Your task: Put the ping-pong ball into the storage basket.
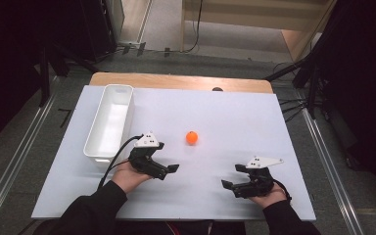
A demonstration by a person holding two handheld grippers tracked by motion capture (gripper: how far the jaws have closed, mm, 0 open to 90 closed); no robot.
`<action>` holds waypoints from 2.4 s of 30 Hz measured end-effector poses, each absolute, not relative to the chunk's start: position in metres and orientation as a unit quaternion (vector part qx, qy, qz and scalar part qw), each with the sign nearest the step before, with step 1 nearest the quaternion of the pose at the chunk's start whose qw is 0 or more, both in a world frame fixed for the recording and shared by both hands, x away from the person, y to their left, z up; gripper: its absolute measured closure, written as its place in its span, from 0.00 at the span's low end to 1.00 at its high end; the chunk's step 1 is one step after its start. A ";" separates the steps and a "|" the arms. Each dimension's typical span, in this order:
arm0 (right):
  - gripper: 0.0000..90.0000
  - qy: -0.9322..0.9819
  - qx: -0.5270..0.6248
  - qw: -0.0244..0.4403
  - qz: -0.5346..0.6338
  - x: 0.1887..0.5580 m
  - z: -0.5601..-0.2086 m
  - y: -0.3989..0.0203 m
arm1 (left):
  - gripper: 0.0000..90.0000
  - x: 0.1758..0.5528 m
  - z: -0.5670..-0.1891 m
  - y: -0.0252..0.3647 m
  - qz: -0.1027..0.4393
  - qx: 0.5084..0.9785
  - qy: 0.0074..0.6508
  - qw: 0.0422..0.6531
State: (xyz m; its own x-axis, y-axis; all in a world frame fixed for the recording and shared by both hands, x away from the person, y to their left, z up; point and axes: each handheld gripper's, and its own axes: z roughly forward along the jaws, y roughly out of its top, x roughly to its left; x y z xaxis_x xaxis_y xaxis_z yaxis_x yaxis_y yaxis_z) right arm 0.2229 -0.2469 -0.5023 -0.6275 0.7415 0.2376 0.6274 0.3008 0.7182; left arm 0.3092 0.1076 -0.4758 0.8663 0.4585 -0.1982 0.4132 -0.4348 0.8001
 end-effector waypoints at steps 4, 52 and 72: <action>0.16 0.806 0.423 0.071 0.408 0.224 -0.503 -0.247 | 0.00 0.311 -0.474 0.104 0.025 0.847 0.255 0.466; 0.16 0.806 0.425 0.069 0.407 0.223 -0.504 -0.246 | 0.07 0.353 -0.466 0.066 0.029 0.851 0.274 0.447; 0.16 0.805 0.426 0.071 0.405 0.224 -0.505 -0.248 | 0.09 0.367 -0.456 0.052 0.054 0.855 0.265 0.442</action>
State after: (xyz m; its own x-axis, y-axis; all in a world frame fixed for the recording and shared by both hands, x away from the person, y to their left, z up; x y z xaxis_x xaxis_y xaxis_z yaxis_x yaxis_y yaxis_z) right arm 0.2235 -0.2485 -0.5049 -0.6264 0.7443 0.2317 0.6294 0.3076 0.7136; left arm 0.3675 0.0519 -0.4560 0.8536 0.5014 -0.1413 0.4054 -0.4690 0.7847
